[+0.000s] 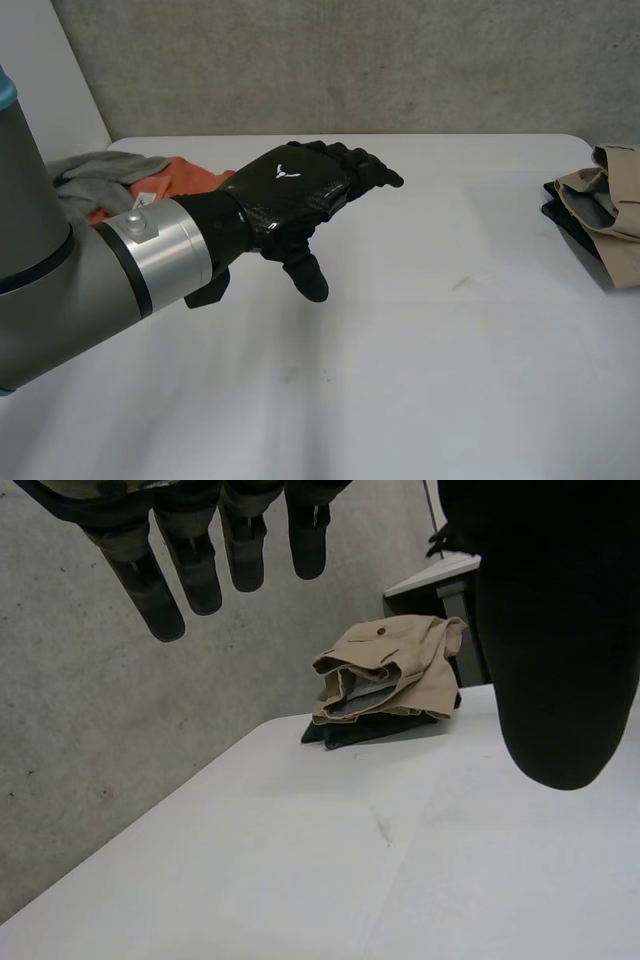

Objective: Fold the laundry.

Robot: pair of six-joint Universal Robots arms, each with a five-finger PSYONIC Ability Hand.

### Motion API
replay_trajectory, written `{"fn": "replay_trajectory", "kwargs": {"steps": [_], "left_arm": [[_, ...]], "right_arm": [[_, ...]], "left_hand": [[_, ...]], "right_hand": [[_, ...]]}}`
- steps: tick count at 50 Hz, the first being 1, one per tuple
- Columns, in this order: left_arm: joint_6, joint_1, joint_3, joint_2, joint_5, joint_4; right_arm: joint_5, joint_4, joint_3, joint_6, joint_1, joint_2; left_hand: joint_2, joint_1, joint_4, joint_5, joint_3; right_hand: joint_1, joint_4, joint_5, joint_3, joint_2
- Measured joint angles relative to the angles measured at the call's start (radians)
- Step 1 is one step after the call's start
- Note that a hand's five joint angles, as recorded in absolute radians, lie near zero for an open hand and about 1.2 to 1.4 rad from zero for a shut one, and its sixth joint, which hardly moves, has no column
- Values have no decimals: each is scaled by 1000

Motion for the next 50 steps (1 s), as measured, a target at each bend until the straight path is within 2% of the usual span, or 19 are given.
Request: {"fn": "replay_trajectory", "kwargs": {"steps": [4, 7, 8, 12, 16, 20, 23, 25, 26, 28, 30, 31, 33, 37, 43, 50], "left_arm": [[0, 3, 6, 0, 1, 2], [0, 8, 14, 1, 0, 5], [0, 8, 14, 1, 0, 5], [0, 15, 35, 2, -8, 17], [-3, 24, 51, 3, -33, 39], [-14, 61, 77, 3, -144, 116], [-16, 108, 95, -5, -253, 198], [-15, 136, 103, -15, -294, 234], [-13, 156, 108, -23, -317, 255], [-6, 205, 121, -50, -346, 287], [10, 273, 135, -92, -358, 306], [10, 273, 135, -92, -358, 306], [42, 355, 151, -153, -349, 312], [123, 457, 187, -277, -311, 310], [266, 529, 285, -484, -278, 304], [370, 577, 386, -661, -249, 301]], "right_arm": [[189, 11, -38, -107, 10, -42], [261, 11, -47, -116, 41, -90], [261, 11, -47, -116, 41, -90], [315, 16, -30, -62, 175, -201], [311, 31, 8, -2, 275, -267], [263, 91, 116, 120, 439, -372], [183, 169, 233, 225, 597, -464], [167, 184, 254, 239, 625, -477], [129, 222, 304, 264, 694, -502], [106, 249, 336, 269, 742, -513], [72, 315, 392, 247, 842, -519], [72, 315, 392, 247, 842, -519], [66, 365, 421, 199, 901, -510], [105, 460, 460, 44, 973, -467], [206, 515, 500, -133, 989, -433], [245, 513, 551, -174, 976, -428]], "left_hand": [[0, 0, 0, 0, 0], [0, 0, 0, 0, 0], [0, 0, 0, 0, 0], [0, 0, 0, 0, 0], [0, 0, 0, 0, 0], [0, 0, 0, 0, 0], [0, 0, 0, 0, 0], [0, 0, 0, 0, 0], [0, 0, 0, 0, 0], [0, 0, 0, 0, 0], [0, 0, 0, 0, 0], [0, 0, 0, 0, 0], [-1, 0, 0, 0, 0], [-1, 0, 0, 0, 0], [-1, 0, 0, 0, 0], [-1, 0, 0, 0, 0]], "right_hand": [[0, 0, 0, 0, 0], [0, 0, 0, 0, 0], [0, 0, 0, 0, 0], [0, 0, 0, 0, 0], [0, 0, 0, 0, 0], [0, 0, -7, 0, 0], [0, 0, -9, 0, 0], [0, 0, -9, 0, 0], [0, 0, -9, 0, 0], [0, 0, -9, 0, 0], [0, 0, -9, 0, 0], [0, 0, -9, 0, 0], [0, 0, -9, 0, 0], [0, 0, -9, 0, 0], [0, 0, -9, 0, 0], [0, 0, -9, 0, 0]]}}
